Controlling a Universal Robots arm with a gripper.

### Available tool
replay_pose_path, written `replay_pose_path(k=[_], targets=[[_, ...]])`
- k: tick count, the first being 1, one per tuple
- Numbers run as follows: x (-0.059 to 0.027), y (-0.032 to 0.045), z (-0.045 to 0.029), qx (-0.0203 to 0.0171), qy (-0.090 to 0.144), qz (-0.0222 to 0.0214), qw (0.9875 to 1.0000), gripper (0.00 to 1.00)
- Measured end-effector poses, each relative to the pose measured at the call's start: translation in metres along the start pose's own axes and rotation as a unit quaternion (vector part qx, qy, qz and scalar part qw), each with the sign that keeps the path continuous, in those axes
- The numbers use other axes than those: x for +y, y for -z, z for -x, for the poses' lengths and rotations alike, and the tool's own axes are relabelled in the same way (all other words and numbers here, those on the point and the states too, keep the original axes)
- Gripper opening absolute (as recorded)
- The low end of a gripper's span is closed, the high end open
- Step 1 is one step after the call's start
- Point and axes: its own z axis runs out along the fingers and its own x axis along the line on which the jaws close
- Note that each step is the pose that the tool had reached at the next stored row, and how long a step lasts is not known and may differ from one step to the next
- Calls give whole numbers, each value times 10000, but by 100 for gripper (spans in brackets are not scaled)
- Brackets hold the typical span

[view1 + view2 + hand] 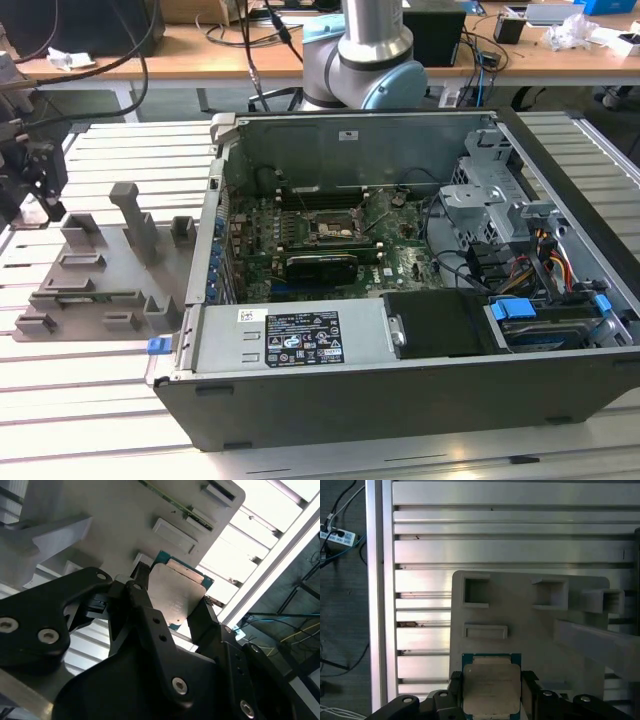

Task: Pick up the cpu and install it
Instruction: 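Pick up the cpu and move it towards the insertion slot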

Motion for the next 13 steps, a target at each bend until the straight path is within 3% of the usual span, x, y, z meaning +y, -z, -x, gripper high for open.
replay_pose_path(k=[13], targets=[[-7, 287, 6, -1, -1, 0, 10000, 55]])
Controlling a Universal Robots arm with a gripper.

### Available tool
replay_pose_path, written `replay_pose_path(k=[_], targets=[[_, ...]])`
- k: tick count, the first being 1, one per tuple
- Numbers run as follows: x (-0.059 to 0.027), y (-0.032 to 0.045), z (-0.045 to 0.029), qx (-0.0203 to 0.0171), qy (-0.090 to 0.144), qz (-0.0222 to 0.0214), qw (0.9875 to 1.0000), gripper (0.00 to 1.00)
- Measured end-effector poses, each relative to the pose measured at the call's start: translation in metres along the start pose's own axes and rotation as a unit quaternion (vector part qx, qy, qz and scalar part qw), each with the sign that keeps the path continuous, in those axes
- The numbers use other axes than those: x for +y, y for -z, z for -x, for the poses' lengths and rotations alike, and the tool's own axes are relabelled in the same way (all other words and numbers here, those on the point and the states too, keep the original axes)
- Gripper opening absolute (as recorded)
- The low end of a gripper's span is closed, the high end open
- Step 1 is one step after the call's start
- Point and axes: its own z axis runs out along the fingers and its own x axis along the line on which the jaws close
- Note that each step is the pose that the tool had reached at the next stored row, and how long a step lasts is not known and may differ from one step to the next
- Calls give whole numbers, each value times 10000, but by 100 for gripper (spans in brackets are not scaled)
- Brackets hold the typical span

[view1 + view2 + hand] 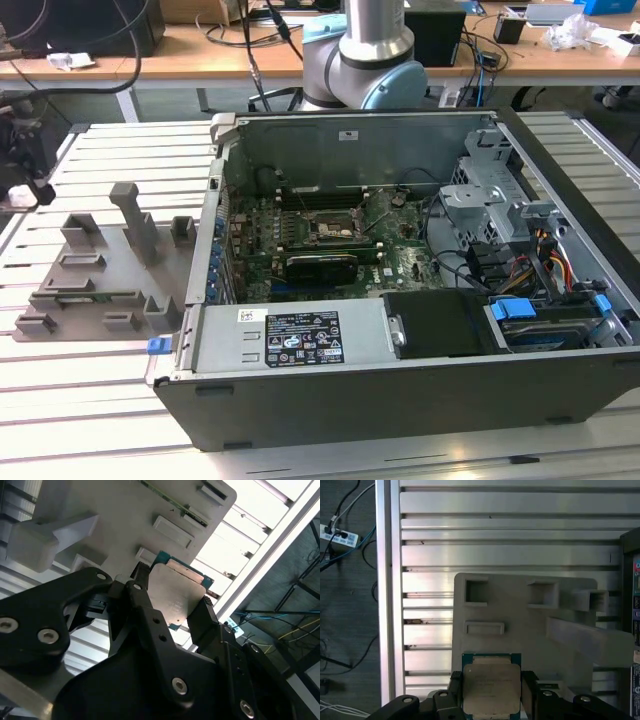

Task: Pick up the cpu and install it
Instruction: 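Pick up the cpu and move it towards the insertion slot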

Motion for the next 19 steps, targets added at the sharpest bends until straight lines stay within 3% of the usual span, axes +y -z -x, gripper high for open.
replay_pose_path(k=[11, 19], targets=[[-7, 255, 6, 0, 0, 0, 10000, 55], [-10, 373, 9, 0, 0, 0, 10000, 55]])
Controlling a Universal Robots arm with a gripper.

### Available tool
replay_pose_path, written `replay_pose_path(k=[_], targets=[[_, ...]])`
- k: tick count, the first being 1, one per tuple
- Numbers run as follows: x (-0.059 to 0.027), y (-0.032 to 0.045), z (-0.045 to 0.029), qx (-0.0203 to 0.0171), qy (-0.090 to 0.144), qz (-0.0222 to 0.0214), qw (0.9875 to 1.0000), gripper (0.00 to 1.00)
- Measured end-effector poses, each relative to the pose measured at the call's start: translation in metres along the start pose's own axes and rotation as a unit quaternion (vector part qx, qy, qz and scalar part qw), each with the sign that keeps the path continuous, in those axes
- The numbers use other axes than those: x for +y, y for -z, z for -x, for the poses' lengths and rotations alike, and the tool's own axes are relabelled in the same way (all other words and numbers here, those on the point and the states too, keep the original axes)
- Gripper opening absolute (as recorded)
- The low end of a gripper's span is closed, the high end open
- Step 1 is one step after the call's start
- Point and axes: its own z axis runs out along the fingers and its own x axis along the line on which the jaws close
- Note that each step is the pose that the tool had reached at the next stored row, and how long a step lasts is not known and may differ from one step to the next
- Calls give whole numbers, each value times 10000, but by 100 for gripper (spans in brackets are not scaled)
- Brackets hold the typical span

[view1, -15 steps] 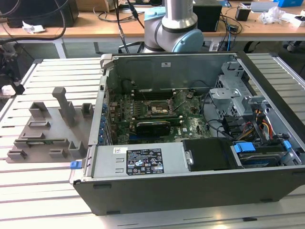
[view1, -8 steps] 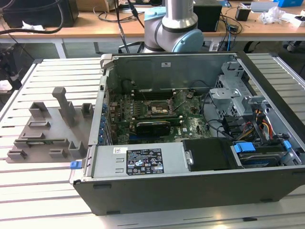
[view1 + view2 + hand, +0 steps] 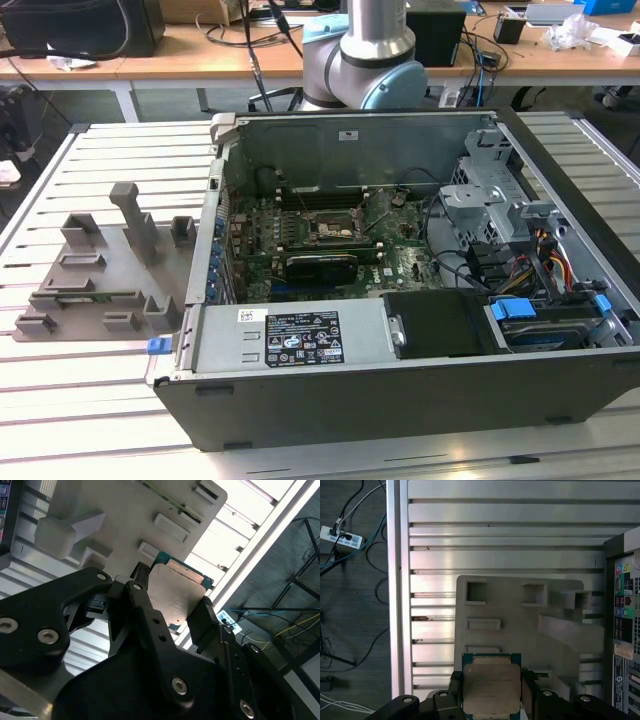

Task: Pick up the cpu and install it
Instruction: 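Pick up the cpu and move it towards the insertion slot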

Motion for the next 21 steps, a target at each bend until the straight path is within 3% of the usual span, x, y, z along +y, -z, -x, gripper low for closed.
replay_pose_path(k=[8, 18, 21], targets=[[-5, 177, 4, 0, 0, 0, 10000, 55], [-9, 312, 8, 0, 0, 0, 10000, 55], [-11, 385, 10, 0, 0, 0, 10000, 55]])
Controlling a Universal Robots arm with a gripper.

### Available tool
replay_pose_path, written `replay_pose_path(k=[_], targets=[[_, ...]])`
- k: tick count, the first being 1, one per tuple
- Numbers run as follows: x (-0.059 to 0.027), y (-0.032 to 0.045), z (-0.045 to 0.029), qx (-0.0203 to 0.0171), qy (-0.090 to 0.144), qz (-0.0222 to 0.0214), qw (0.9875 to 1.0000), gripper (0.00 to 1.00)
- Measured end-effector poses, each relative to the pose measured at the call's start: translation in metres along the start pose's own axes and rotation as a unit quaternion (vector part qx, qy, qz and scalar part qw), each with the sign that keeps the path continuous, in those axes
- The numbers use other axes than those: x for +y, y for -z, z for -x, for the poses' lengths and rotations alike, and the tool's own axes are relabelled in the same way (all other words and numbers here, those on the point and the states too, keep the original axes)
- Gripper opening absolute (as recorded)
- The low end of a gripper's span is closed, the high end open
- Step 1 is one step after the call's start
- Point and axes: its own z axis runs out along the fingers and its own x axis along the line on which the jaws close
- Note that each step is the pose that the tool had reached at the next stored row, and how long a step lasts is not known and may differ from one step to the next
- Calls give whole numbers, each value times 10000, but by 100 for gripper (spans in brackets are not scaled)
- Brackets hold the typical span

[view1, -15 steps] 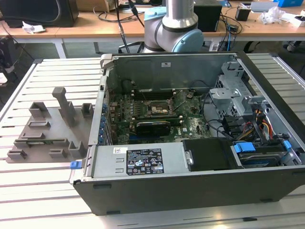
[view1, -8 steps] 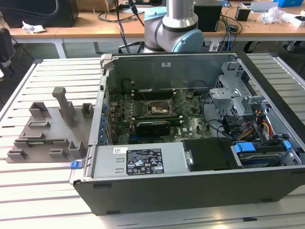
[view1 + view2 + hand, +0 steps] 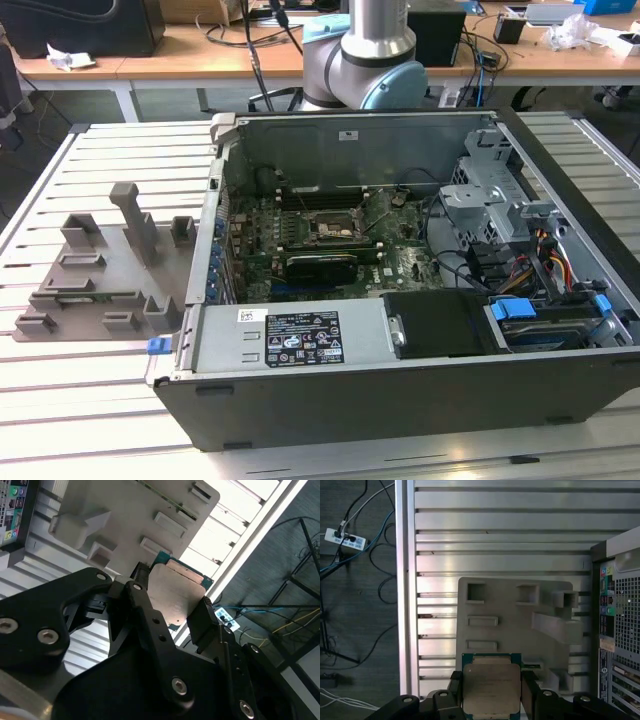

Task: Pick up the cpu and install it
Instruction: 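Pick up the cpu and move it towards the insertion slot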

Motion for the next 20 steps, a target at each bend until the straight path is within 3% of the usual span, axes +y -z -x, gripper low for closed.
replay_pose_path(k=[3, 6, 12, 15, 20], targets=[[-1, 36, 1, 0, 1, 4, 10000, 55], [-1, 38, 2, 1, -1, 81, 10000, 55], [-2, 37, 6, 1, -2, 87, 10000, 55], [0, 34, 109, 1, -2, 87, 10000, 55], [3, 28, 388, 1, -2, 87, 10000, 55]])
